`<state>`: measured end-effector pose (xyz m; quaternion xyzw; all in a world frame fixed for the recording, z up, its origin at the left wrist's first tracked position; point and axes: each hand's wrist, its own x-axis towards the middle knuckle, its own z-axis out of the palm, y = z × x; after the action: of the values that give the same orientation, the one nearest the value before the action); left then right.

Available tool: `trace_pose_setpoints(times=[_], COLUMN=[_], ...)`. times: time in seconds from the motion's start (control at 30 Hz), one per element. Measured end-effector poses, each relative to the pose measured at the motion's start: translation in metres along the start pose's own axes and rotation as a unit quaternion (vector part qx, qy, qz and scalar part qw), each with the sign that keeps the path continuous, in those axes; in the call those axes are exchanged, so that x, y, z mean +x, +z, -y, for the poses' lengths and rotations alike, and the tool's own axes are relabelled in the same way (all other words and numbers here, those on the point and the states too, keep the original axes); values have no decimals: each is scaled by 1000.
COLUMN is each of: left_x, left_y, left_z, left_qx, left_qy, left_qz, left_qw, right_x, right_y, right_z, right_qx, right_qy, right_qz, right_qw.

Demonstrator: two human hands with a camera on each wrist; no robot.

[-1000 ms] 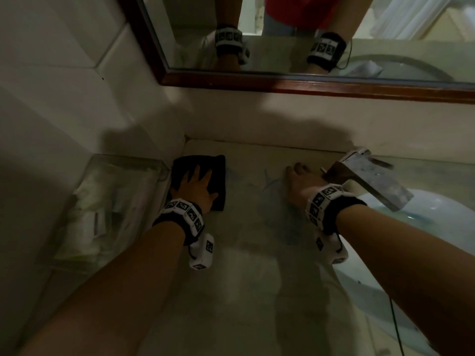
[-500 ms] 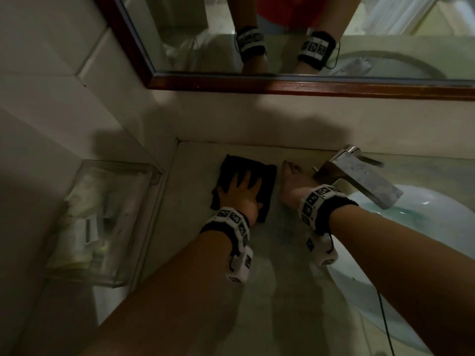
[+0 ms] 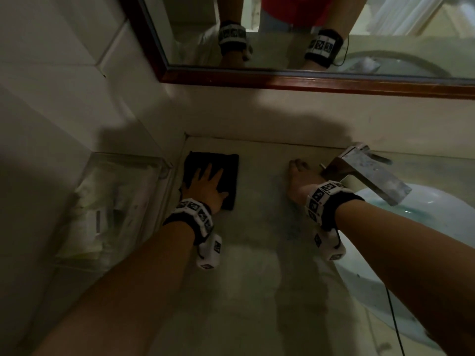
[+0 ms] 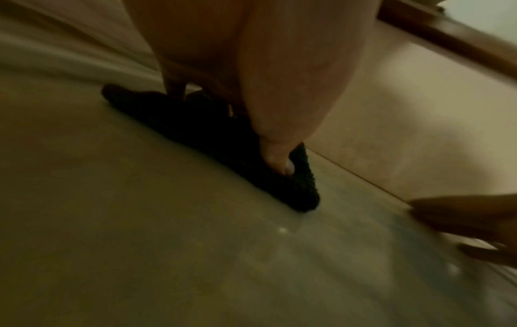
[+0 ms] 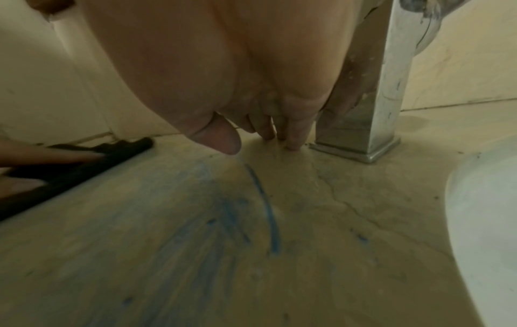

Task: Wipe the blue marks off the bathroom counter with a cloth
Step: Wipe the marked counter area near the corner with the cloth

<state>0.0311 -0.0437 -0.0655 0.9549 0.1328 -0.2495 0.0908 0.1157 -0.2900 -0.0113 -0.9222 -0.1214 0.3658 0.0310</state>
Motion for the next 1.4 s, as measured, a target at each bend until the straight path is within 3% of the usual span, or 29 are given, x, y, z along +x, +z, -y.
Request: trace_pose_setpoints(times=[0.17, 0.37, 0.6, 0.83, 0.9, 1.0, 1.07, 1.13, 1.2, 1.4], left_x=[-4, -14, -16, -12, -19, -39, -51, -64, -76, -102], left_y=[0, -2, 15, 7, 5, -6, -10, -6, 3, 30], left_z=[24, -4, -106, -113, -101, -71, -43, -14, 12, 42], left_qx=[-13, 11, 44, 22, -39, -118, -123, -103, -87, -47], left_qy=[-23, -26, 80, 110, 134, 68, -1, -52, -80, -102], left_qz=[-6, -8, -5, 23, -14, -129, -159, -129, -86, -42], left_qw=[1000, 1000, 996, 993, 990, 982, 980, 985, 989, 993], right_x=[-2, 1, 3, 1, 0, -3, -1, 4, 8, 12], right_y=[-4, 1, 0, -5, -12, -14, -6, 5, 13, 25], right_z=[0, -1, -5, -4, -3, 4, 16, 32, 46, 64], right_qx=[8, 8, 15, 11, 28, -3, -35, -77, -102, -148], right_qy=[-2, -5, -19, -9, -11, -72, -141, -179, -167, -125], right_qz=[9, 1, -17, -38, -41, -94, -107, -88, -60, -13], right_qw=[1000, 1000, 1000, 999, 999, 993, 984, 977, 979, 981])
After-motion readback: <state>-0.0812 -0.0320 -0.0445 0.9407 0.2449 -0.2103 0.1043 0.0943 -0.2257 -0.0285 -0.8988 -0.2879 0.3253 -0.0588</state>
